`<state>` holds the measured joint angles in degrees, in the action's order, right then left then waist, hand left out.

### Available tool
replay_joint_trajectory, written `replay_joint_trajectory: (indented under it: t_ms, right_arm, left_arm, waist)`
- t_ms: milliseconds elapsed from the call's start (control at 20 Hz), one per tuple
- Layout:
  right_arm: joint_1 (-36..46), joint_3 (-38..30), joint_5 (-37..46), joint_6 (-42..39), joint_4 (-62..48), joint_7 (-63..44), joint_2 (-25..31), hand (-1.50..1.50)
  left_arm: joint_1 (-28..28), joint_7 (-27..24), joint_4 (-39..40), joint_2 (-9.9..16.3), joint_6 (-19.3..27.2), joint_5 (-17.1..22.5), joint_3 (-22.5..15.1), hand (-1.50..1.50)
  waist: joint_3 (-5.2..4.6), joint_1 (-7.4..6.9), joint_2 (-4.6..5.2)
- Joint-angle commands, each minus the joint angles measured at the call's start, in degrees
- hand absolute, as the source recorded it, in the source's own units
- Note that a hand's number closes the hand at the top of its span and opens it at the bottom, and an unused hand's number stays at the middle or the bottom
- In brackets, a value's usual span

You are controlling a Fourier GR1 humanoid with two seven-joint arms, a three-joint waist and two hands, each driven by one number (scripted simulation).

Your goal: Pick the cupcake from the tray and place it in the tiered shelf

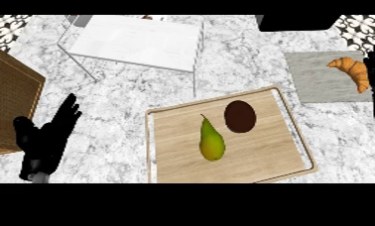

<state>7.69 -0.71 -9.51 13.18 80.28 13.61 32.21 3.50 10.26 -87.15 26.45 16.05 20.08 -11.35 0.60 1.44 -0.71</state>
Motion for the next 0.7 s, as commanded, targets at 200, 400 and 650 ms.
replay_joint_trajectory:
  t_ms: [200,400,650]
  right_arm:
    - [0.2,-5.1,-4.95,-10.64,3.88,1.25,2.93,1.5]
    - [-1.6,-1.21,3.46,-3.1,-5.28,-14.47,4.71,1.5]
    - [-0.51,-3.51,-0.23,-15.2,-10.67,-1.64,3.02,-1.5]
  left_arm:
    - [-2.36,-3.98,10.96,-2.38,-6.39,0.31,3.33,0.0]
    - [-7.31,6.05,7.31,-2.67,-5.58,3.27,2.36,0.0]
    - [-4.41,2.39,8.81,-6.78,-5.06,-0.08,1.69,0.0]
  waist:
    - [-0.64,-1.11,0.78]
    - [-0.65,-1.27,1.14]
    - [-0.57,-1.63,0.76]
